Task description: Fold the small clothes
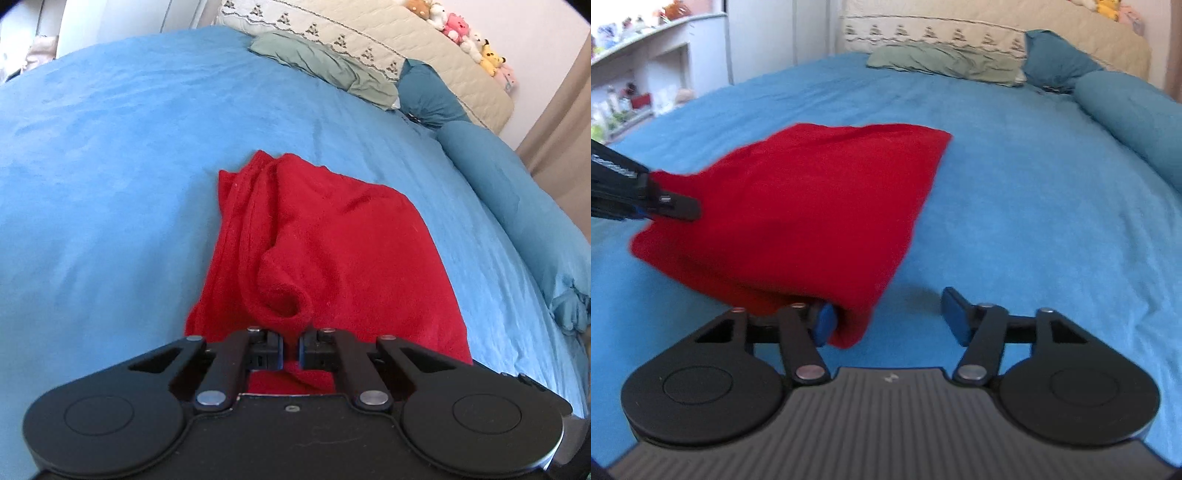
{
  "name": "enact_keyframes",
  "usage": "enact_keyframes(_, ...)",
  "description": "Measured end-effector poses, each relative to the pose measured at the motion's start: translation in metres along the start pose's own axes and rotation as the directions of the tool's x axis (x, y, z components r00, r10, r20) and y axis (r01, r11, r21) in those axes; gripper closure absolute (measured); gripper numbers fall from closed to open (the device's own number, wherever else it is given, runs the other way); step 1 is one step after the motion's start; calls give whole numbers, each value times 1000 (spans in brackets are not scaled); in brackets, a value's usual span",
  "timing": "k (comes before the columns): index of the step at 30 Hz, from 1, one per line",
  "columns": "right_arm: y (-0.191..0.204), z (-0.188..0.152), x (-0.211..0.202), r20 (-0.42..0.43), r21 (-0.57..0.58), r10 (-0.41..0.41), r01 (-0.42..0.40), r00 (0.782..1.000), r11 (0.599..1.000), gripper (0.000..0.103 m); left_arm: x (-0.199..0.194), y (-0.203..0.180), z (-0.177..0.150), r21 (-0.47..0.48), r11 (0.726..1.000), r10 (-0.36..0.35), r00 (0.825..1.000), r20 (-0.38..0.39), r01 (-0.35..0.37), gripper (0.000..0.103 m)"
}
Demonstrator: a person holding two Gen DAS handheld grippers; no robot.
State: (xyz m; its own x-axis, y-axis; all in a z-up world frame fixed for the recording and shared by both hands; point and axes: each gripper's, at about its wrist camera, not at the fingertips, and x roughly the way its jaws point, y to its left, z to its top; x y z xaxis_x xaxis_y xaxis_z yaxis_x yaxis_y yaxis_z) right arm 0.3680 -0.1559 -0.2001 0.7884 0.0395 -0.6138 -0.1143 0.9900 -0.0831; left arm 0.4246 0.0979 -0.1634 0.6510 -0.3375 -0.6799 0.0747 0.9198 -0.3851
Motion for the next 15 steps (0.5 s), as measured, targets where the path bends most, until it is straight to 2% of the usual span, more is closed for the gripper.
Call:
enact_keyframes(1,2,3,-1,10,-2,-7,7,1000,1000,55,-3,-1,3,-10,1000,-5,1000,13,5,96)
enact_keyframes(2,6,7,-3,19,-12,-13,13,1000,1000,68,-8,-2,6,-19,1000,-12,999,35,13,96)
enact_keyframes(3,13,11,-6,37,-31,-25,26,999,999,70,-17,-4,9,-19,1000,-14,998,68,16,97)
enact_keyframes(7,30,15,-20,86,-102,-23,32,996,994,71,-49,-5,-3,30,999,30,986,164,-35,97)
enact_keyframes(10,35,3,-12,50,-170,-16,24,999,985,71,-40,10,-28,11,996,88,986,141,-90,97)
enact_keyframes(12,33,-6,-5,15,-189,-29,32,999,981,71,-24,22,-42,-25,995,94,990,107,-91,96)
enact_keyframes(15,24,-12,-5,10,-181,-10,11,1000,983,71,-16,23,-48,-14,995,102,987,122,-101,89)
